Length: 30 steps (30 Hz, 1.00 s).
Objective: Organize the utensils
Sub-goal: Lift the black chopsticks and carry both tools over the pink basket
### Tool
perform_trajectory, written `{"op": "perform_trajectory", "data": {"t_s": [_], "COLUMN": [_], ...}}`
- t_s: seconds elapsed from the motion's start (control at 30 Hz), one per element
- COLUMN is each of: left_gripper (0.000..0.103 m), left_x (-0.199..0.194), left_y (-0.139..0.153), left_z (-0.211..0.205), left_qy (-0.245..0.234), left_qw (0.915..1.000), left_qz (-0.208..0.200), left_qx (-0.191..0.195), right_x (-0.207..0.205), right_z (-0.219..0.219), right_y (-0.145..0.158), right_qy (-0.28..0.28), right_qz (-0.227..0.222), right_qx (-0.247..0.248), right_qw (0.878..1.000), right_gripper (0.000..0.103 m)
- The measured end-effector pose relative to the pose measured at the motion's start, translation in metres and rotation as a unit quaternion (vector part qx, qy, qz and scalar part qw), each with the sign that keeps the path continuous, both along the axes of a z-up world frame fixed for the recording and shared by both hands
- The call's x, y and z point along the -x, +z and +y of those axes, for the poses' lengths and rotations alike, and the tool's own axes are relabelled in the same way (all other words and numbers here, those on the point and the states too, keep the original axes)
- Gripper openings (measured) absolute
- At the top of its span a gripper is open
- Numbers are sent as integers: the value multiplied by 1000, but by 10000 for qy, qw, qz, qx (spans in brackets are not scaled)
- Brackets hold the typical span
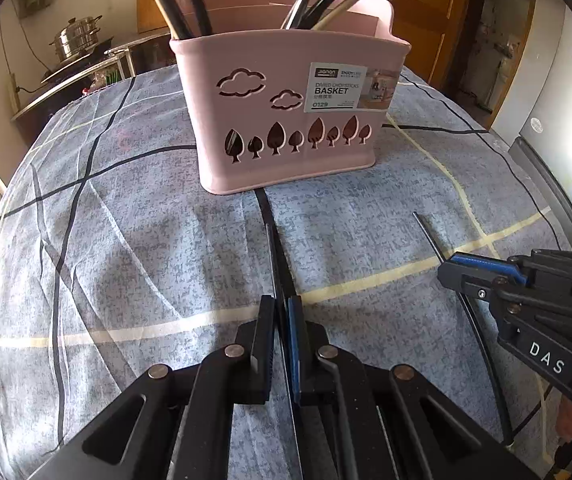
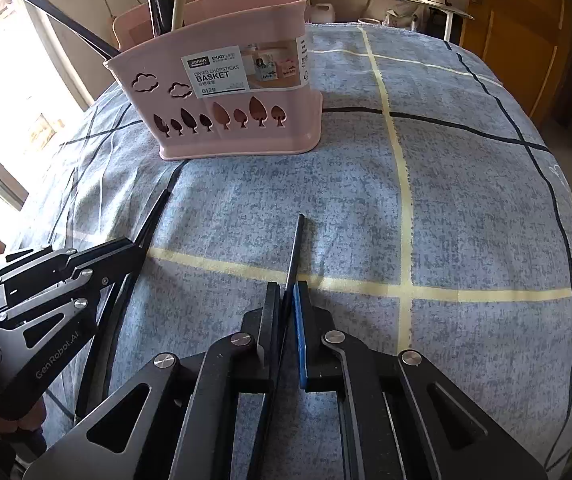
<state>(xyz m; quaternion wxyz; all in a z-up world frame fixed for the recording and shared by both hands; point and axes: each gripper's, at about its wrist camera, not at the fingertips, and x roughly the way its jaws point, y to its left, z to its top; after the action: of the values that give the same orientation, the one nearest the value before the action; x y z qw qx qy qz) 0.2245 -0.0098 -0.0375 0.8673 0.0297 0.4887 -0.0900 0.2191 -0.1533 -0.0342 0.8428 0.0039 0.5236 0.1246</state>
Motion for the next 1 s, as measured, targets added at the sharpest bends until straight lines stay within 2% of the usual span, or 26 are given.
{"op": "perform_trajectory", "data": {"t_s": [0.13, 0.27, 0.53, 0.73, 0.83, 1.0], "left_gripper": [5, 5, 5, 4, 4, 4], "left_x": [-3, 2, 12, 16, 21, 30], "left_y": [5, 29, 112, 158, 166, 152], "left_z": [2, 4, 13, 19, 23, 25], "left_qy": [-22, -101, -238, -241, -223, -209], "left_qw": [9999, 9993, 9916, 9829, 9800, 9834], "left_qz": [72, -193, -1098, -1695, -1852, -1654], "left_qx": [133, 317, 639, 675, 697, 715], "right_x": [0, 4, 12, 23, 28, 45], "right_z": [-1, -4, -12, -15, -20, -21], "right_y": [10, 37, 110, 150, 154, 146], "right_qy": [78, 132, 121, 77, 60, 70], "right_qz": [-86, -437, -1335, -1951, -2021, -2012], "right_qx": [-217, -397, -619, -661, -716, -674], "right_qw": [9997, 9982, 9890, 9785, 9767, 9772], "right_gripper": [5, 5, 5, 5, 5, 5]}}
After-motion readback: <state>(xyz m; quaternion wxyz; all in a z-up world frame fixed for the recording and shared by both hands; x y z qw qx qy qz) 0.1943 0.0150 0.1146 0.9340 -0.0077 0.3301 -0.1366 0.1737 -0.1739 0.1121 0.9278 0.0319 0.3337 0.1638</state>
